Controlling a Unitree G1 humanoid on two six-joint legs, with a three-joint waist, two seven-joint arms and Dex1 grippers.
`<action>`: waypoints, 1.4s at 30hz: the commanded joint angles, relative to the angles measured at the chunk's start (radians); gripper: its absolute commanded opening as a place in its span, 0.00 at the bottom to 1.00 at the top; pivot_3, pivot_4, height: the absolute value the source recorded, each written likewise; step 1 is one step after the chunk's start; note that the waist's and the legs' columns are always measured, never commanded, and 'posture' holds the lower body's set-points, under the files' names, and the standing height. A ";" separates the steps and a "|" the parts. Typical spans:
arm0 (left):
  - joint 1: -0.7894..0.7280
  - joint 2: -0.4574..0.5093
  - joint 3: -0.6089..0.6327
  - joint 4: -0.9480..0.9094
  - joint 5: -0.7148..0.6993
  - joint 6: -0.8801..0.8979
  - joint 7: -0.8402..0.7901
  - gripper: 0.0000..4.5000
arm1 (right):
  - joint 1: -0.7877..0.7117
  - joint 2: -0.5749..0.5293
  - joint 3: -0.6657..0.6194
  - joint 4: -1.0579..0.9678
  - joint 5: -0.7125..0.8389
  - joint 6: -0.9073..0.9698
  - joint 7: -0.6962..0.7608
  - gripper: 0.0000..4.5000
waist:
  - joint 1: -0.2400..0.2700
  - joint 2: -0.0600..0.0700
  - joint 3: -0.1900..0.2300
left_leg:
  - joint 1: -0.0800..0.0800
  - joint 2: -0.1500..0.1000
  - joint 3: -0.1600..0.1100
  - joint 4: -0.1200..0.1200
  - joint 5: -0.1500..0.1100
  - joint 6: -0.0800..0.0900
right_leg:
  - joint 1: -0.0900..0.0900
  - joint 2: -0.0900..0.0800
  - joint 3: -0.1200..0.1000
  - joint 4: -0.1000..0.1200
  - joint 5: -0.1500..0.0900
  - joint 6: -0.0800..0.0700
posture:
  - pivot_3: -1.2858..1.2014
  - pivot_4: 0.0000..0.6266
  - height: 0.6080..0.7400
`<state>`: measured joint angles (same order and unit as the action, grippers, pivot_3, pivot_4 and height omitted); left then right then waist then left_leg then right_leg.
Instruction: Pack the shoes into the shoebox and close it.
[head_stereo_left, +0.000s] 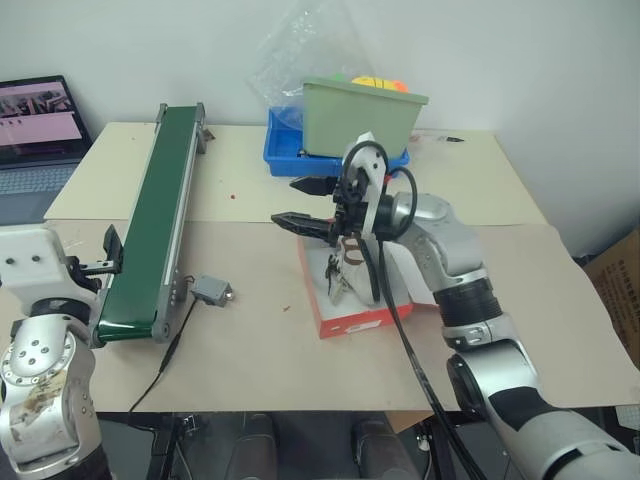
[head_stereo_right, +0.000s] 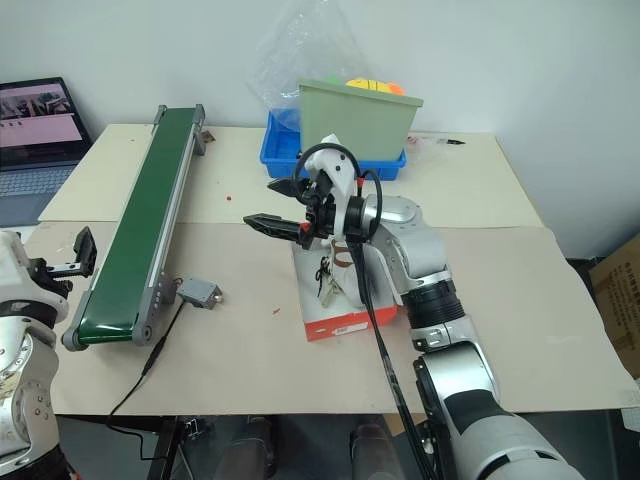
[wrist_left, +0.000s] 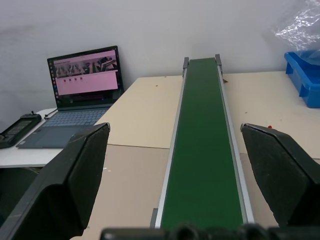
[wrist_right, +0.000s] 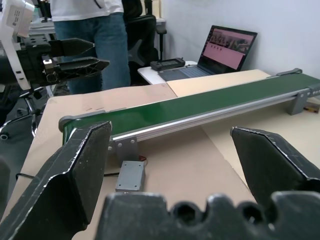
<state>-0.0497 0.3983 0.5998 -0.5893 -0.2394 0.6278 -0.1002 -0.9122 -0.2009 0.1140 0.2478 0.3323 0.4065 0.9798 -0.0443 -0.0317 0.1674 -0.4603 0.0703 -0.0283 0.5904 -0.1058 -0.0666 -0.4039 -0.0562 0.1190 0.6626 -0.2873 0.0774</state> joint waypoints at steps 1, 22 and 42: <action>-0.003 0.026 0.025 0.002 -0.009 -0.033 -0.012 1.00 | -0.011 0.005 -0.010 -0.009 0.003 -0.045 -0.007 1.00 | -0.001 0.000 0.000 | 0.000 0.000 0.000 0.000 0.000 0.000 | 0.000 0.000 0.000 0.000 0.000 0.000 | 0.52 0.24 1.00; -0.031 0.014 -0.011 0.126 -0.015 -0.105 -0.038 1.00 | 0.059 -0.004 -0.009 -0.049 -0.015 -0.034 -0.057 1.00 | -0.001 0.000 0.000 | 0.000 0.000 0.000 0.000 0.000 0.000 | 0.000 0.000 0.000 0.000 0.000 0.000 | 0.52 0.24 1.00; -0.013 0.061 -0.042 0.378 -0.021 -0.367 -0.154 1.00 | 0.086 0.010 0.005 -0.133 -0.005 0.039 -0.102 1.00 | -0.001 0.000 0.000 | 0.000 0.000 0.000 -0.001 0.000 0.000 | -0.001 0.000 0.000 0.000 0.000 0.000 | 0.52 0.24 1.00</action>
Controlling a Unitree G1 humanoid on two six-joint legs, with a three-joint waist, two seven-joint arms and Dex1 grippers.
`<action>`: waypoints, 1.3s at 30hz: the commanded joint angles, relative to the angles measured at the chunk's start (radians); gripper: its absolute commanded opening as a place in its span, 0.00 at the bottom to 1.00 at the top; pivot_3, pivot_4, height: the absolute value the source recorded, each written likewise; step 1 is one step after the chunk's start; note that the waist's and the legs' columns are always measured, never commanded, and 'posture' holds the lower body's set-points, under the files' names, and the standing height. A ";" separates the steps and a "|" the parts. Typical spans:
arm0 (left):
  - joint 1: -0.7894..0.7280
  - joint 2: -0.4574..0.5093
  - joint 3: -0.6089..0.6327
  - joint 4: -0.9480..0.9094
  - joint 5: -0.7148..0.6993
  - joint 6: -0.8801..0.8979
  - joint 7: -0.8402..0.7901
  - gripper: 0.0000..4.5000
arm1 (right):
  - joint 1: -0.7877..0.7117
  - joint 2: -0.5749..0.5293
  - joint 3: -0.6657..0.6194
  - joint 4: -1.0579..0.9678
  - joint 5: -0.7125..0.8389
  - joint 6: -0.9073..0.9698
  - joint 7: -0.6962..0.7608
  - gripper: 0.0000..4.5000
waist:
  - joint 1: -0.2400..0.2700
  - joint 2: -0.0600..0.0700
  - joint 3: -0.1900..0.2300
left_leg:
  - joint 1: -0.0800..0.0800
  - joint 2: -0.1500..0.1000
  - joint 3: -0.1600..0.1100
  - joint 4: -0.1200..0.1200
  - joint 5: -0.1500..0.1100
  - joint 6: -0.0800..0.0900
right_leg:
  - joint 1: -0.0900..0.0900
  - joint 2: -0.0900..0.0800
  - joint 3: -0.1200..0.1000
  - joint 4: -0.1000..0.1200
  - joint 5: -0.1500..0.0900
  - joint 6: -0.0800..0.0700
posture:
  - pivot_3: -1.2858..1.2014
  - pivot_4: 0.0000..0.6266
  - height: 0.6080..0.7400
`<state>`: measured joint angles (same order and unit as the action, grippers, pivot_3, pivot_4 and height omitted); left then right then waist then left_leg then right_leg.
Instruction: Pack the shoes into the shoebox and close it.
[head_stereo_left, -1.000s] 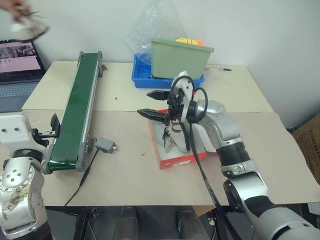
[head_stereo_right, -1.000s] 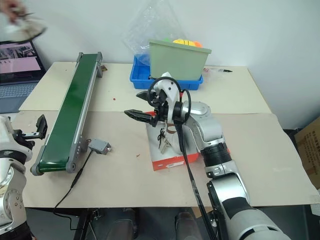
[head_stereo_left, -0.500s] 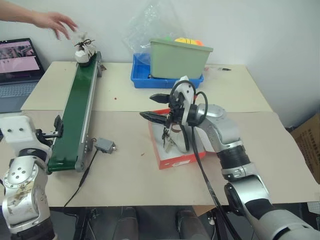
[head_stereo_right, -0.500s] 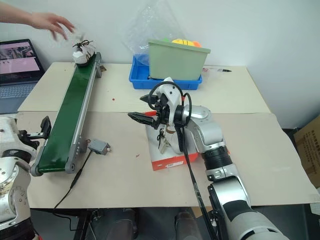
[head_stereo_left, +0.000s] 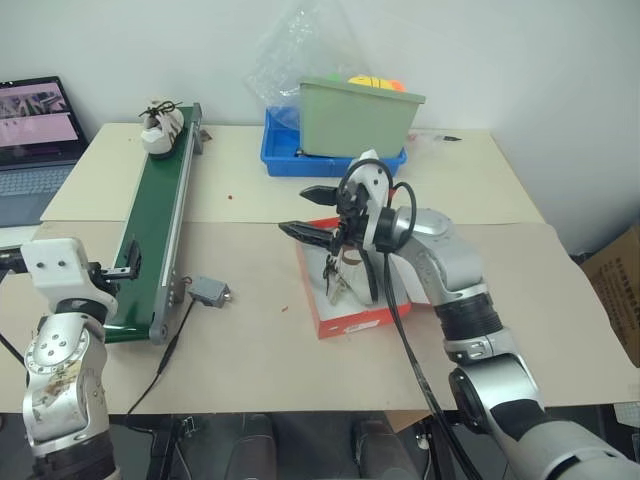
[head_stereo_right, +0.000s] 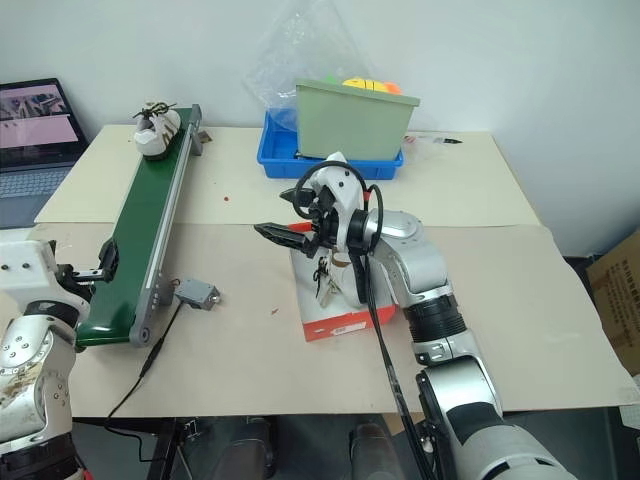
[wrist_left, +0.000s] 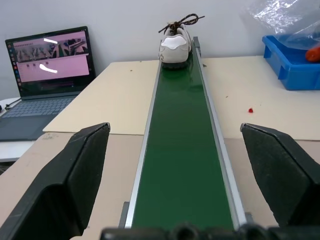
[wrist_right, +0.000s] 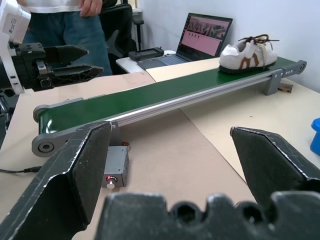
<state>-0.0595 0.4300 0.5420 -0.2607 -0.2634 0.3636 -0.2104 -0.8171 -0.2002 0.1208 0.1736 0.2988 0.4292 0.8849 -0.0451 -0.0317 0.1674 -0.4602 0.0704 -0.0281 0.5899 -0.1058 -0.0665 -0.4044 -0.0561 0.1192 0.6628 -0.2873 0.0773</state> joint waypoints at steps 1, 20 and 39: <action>-0.007 0.032 0.015 0.071 0.002 -0.124 -0.051 1.00 | -0.008 0.010 -0.001 -0.063 0.029 0.020 -0.008 1.00 | 0.000 0.000 0.000 | 0.000 0.000 0.000 0.000 0.000 0.000 | 0.000 0.000 0.000 0.000 0.000 0.000 | 0.52 0.24 1.00; -0.143 0.050 -0.049 0.467 0.017 -0.434 -0.114 1.00 | 0.040 -0.032 0.021 -0.217 0.130 0.211 0.020 1.00 | 0.003 0.000 0.000 | 0.000 0.000 0.000 0.000 0.000 0.000 | 0.000 0.000 0.000 0.000 0.000 0.000 | 0.52 0.24 1.00; -0.210 0.041 -0.073 0.590 -0.018 -0.449 -0.107 1.00 | 0.034 -0.074 0.014 -0.250 0.142 0.253 0.004 1.00 | 0.002 0.000 0.000 | 0.000 0.000 0.000 0.000 0.000 0.000 | 0.000 0.000 0.000 0.000 0.000 0.000 | 0.52 0.24 1.00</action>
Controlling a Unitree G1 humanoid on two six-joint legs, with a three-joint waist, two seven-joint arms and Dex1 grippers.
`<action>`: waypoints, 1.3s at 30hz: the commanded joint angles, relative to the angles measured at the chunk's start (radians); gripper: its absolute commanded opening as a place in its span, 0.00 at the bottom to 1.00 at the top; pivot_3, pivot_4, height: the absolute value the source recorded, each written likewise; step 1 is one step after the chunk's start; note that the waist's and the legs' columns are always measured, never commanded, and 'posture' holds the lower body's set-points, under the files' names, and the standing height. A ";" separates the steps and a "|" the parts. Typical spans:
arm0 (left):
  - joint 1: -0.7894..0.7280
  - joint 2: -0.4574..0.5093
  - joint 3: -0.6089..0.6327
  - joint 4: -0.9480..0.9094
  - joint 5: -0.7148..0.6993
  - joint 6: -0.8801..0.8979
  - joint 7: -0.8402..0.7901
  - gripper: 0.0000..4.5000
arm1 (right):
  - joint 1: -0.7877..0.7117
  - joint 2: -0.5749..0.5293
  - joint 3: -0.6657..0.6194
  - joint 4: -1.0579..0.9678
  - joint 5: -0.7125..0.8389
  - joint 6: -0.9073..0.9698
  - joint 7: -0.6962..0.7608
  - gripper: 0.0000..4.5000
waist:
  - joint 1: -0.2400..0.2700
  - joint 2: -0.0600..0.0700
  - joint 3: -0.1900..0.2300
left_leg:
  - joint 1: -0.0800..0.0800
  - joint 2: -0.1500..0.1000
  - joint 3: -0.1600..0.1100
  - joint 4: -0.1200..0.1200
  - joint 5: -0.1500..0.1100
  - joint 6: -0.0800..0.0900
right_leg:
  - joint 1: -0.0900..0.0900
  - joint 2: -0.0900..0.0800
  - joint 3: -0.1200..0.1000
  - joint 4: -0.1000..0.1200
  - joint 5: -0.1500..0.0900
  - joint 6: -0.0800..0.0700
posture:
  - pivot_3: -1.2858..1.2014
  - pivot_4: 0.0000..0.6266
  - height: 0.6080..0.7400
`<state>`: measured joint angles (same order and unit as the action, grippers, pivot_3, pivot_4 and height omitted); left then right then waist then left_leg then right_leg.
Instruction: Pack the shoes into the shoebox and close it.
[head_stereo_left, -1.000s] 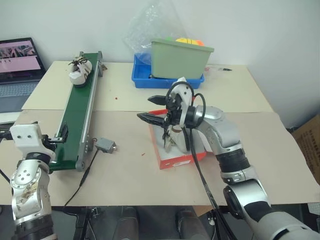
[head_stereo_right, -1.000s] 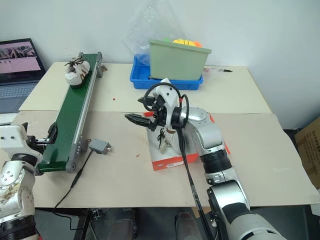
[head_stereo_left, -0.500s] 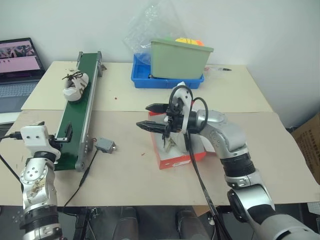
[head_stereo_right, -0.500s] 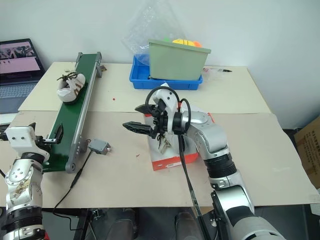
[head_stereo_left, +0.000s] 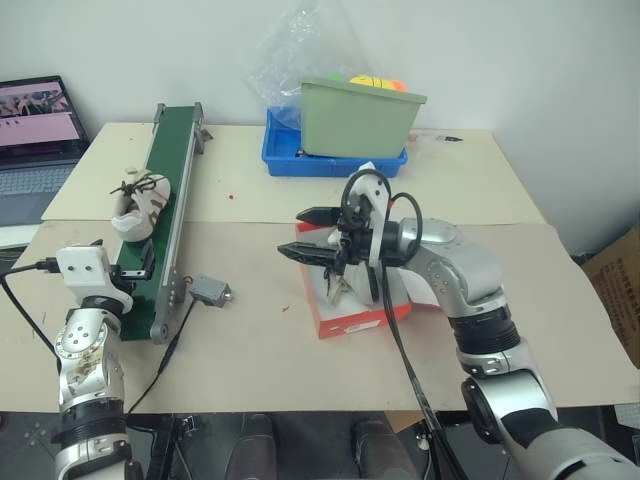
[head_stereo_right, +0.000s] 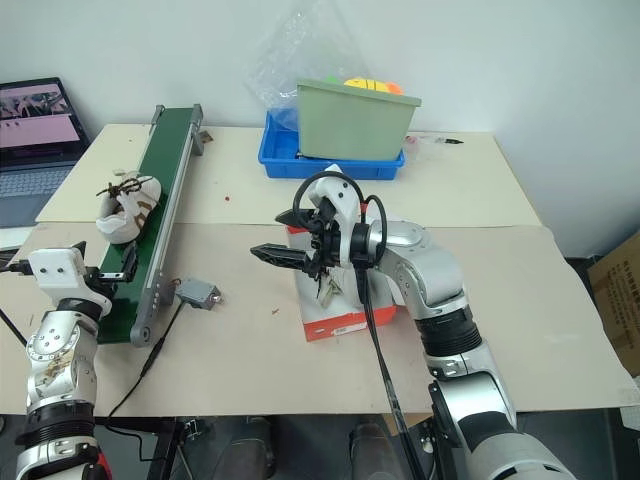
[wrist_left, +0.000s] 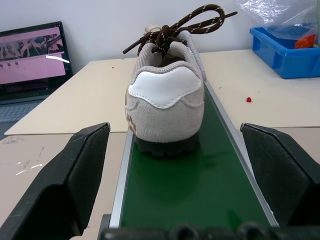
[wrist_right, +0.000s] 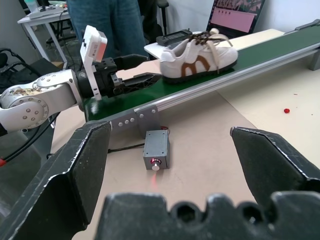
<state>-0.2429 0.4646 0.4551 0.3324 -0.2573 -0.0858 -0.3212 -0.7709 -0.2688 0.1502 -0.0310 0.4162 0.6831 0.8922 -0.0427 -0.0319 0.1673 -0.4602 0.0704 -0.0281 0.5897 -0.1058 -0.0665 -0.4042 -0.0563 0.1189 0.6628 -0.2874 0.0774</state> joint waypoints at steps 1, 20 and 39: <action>-0.030 0.007 0.013 0.000 -0.031 0.004 0.002 1.00 | -0.012 -0.007 -0.015 -0.045 0.024 -0.002 -0.004 1.00 | 0.000 0.000 0.000 | 0.000 0.000 0.000 0.000 0.000 0.000 | 0.000 0.000 0.000 0.000 0.000 0.000 | 0.52 0.24 1.00; -0.059 0.033 -0.018 -0.355 -0.146 0.268 0.009 0.35 | -0.042 -0.018 -0.016 -0.025 0.007 -0.031 -0.020 1.00 | 0.014 -0.001 0.001 | 0.000 0.000 0.000 0.000 0.000 0.000 | 0.000 0.000 -0.001 0.000 0.000 0.000 | 0.52 0.24 1.00; -0.210 -0.157 -0.327 -0.876 -0.193 0.545 0.198 0.35 | -0.316 0.171 -0.616 0.294 0.479 0.410 -0.559 1.00 | -0.004 -0.003 0.002 | 0.000 0.000 -0.001 0.000 0.000 0.000 | 0.000 0.000 0.001 0.000 0.000 0.000 | 0.52 0.24 1.00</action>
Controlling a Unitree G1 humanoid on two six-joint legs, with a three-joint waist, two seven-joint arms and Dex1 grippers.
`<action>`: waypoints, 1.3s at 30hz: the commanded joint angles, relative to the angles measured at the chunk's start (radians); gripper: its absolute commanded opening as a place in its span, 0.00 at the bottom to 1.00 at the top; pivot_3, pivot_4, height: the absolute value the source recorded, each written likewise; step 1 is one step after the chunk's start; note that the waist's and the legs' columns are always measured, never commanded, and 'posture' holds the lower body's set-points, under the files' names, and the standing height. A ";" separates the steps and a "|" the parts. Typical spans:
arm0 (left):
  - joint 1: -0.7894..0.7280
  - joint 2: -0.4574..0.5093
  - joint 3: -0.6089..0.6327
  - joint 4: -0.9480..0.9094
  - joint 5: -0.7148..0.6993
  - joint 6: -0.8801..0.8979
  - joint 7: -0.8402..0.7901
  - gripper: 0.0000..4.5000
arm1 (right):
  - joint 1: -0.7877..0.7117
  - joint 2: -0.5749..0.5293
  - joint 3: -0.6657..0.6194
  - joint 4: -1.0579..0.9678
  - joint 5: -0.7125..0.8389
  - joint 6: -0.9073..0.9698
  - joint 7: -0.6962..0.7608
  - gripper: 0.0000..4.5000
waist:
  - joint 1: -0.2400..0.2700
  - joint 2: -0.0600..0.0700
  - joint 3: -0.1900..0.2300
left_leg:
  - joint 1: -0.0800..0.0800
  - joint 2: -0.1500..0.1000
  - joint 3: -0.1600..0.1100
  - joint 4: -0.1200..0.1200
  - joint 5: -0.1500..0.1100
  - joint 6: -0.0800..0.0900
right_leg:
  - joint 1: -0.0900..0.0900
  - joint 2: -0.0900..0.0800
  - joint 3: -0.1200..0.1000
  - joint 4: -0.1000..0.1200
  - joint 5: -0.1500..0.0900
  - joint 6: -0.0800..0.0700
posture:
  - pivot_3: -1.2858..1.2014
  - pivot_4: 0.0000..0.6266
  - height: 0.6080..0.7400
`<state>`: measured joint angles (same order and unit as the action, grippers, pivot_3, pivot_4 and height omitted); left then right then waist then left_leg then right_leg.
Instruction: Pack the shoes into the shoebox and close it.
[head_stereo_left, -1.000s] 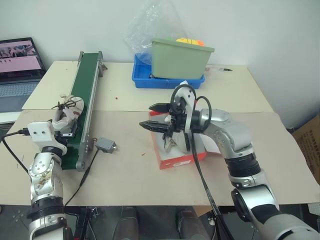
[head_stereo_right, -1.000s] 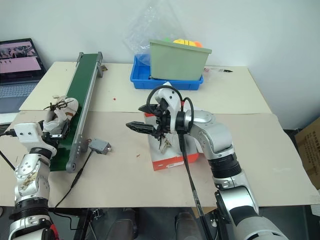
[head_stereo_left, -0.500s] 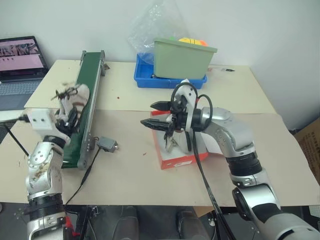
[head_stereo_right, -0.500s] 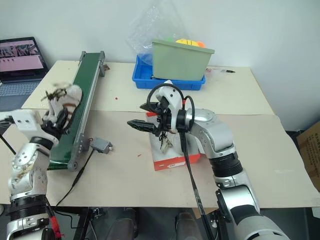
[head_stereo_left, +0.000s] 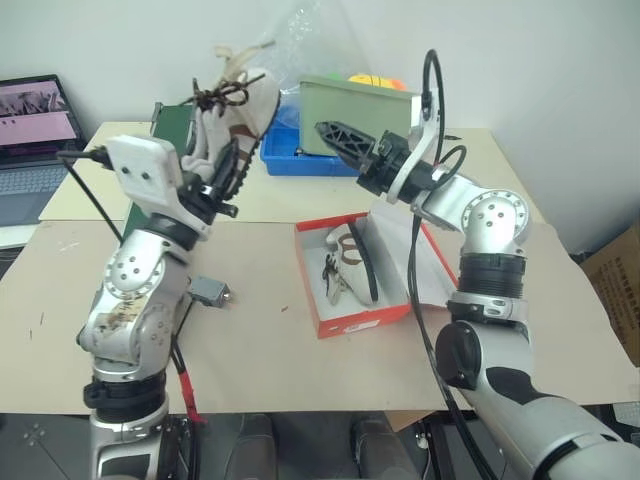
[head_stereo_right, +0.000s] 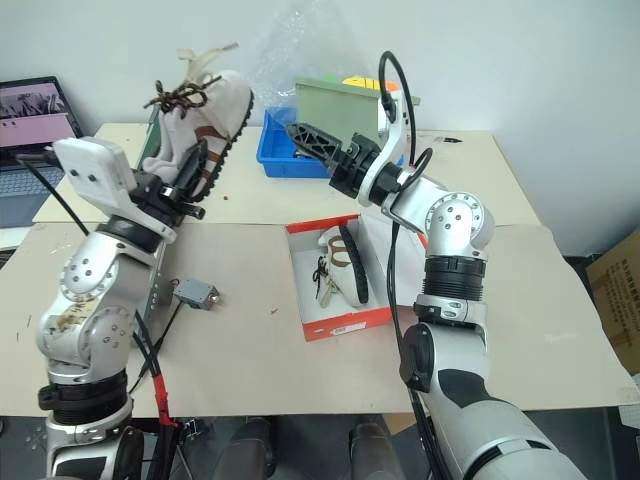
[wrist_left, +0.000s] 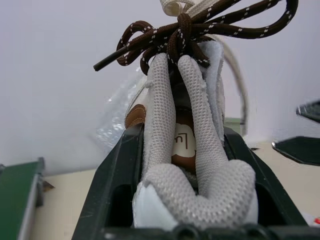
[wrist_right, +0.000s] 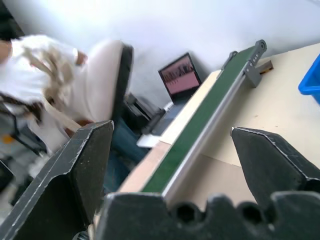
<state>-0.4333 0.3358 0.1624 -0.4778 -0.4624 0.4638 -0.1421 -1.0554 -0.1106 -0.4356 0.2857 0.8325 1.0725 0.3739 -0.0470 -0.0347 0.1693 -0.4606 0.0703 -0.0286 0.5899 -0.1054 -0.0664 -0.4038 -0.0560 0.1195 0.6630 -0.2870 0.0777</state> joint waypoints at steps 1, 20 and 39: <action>-0.023 -0.040 -0.054 -0.070 0.017 -0.003 0.022 0.35 | -0.030 0.018 -0.033 -0.025 0.071 0.025 -0.055 1.00 | 0.001 0.000 0.000 | 0.000 0.000 0.000 0.000 0.000 0.000 | 0.000 0.000 0.000 0.000 0.000 0.000 | 0.52 0.24 1.00; 0.024 -0.161 -0.191 -0.097 0.027 0.018 0.007 0.35 | -0.025 0.019 -0.012 -0.053 0.144 0.029 -0.147 1.00 | 0.002 0.000 0.000 | 0.000 0.000 0.000 0.001 0.000 0.000 | 0.000 0.000 0.000 0.000 0.000 0.000 | 0.52 0.24 1.00; 0.005 -0.195 -0.147 -0.122 -0.014 0.084 0.019 0.35 | -0.018 -0.002 0.074 -0.011 0.082 -0.051 -0.085 0.10 | 0.001 0.000 0.000 | 0.000 0.000 0.000 0.000 0.000 0.000 | 0.000 0.000 0.000 0.000 0.000 0.000 | 0.52 0.24 1.00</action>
<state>-0.3943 0.1494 0.0182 -0.5315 -0.4387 0.5519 -0.1079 -1.0539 -0.1085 -0.3634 0.2841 0.9166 1.0523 0.2793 -0.0457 -0.0347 0.1693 -0.4610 0.0701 -0.0288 0.5904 -0.1054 -0.0663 -0.4037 -0.0560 0.1194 0.6627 -0.2871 0.0778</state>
